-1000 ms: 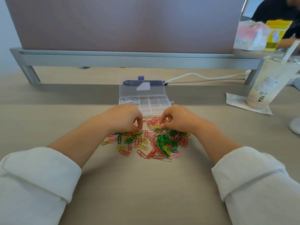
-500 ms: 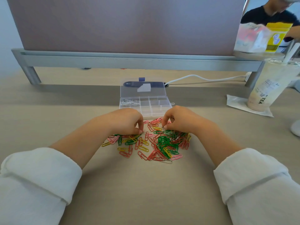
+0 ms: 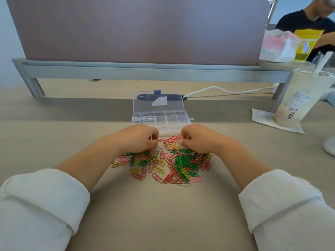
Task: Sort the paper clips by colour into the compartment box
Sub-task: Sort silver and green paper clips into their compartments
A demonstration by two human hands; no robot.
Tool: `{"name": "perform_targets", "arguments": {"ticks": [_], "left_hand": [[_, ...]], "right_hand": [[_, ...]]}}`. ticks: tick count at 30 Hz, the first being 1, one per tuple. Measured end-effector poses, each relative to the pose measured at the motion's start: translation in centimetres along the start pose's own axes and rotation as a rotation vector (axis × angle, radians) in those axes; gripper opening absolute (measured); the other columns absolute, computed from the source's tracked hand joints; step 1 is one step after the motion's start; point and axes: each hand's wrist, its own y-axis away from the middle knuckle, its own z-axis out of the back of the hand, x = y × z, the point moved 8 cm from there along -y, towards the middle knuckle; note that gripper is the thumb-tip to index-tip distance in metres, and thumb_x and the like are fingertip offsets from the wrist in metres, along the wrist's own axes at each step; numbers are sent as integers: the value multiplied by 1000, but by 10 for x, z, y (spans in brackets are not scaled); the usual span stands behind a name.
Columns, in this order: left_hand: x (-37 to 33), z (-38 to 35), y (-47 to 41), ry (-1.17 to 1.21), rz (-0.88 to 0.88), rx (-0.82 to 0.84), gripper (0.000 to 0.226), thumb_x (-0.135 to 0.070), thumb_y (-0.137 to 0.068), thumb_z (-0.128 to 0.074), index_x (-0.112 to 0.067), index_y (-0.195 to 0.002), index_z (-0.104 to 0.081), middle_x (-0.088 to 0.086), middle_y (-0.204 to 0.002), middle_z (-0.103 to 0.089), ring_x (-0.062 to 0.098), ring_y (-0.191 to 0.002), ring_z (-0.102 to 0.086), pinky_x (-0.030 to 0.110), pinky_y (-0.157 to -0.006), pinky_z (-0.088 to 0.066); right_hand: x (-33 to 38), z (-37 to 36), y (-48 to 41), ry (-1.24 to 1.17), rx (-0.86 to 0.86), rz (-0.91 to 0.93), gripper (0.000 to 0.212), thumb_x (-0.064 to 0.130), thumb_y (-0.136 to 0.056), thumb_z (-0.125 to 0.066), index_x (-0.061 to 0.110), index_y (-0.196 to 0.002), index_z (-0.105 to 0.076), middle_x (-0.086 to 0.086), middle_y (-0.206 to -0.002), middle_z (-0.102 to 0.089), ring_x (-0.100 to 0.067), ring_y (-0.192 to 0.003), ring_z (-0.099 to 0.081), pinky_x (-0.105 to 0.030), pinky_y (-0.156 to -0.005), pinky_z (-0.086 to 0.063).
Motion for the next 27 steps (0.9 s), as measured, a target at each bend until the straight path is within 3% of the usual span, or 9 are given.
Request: {"name": "perform_targets", "arguments": {"ticks": [5, 7, 11, 16, 21, 25, 27], "left_hand": [[3, 11, 1, -31, -9, -132, 16, -28, -89, -54, -27, -105, -53, -16, -73, -43, 4, -69, -44, 23, -59, -34], [-1, 13, 1, -31, -43, -154, 15, -33, -89, -55, -27, -102, -58, -16, -70, -43, 1, -64, -42, 20, -55, -31], [-6, 4, 1, -61, -39, -73, 28, -51, -82, -59, -25, -93, -62, -14, -71, -46, 2, -65, -44, 21, -53, -31], [-8, -2, -1, -25, -24, -26, 22, -40, -86, -59, -22, -99, -64, -16, -74, -43, 8, -74, -45, 18, -55, -32], [-10, -5, 0, -5, -22, 15, 20, -35, -89, -57, -19, -98, -64, -14, -74, -43, 5, -70, -43, 17, -55, -31], [-12, -5, 1, 36, -28, 35, 13, -32, -93, -51, -21, -93, -57, -15, -75, -44, 2, -67, -41, 15, -55, -31], [-13, -4, 2, 87, -19, 27, 14, -34, -96, -42, -22, -94, -49, -13, -77, -46, 2, -68, -42, 17, -56, -33]], "right_hand": [[4, 1, 0, -73, -7, 21, 10, 24, -97, -45, 20, -88, -49, 14, -74, -45, 1, -66, -41, -16, -57, -31], [3, 1, -1, -87, -12, 18, 14, 25, -98, -42, 21, -85, -46, 11, -74, -46, -1, -66, -41, -18, -57, -32], [3, 0, 0, -140, 3, 11, 26, 22, -99, -37, 25, -73, -37, 8, -74, -46, -5, -65, -40, -21, -57, -32], [1, -2, 1, -154, 10, -7, 25, 24, -100, -35, 25, -75, -37, 5, -74, -49, -10, -66, -43, -24, -59, -37], [-1, 0, 3, -194, 2, -5, 8, 18, -98, -35, 14, -96, -42, 1, -76, -52, -14, -66, -45, -27, -60, -39], [0, 0, 3, -219, -6, -9, 21, 20, -99, -35, 19, -119, -42, 6, -73, -51, -7, -66, -47, -22, -57, -38], [0, 1, 1, -197, -29, -9, 23, 18, -99, -34, 17, -115, -50, 7, -73, -50, -4, -66, -48, -19, -56, -36]]}}
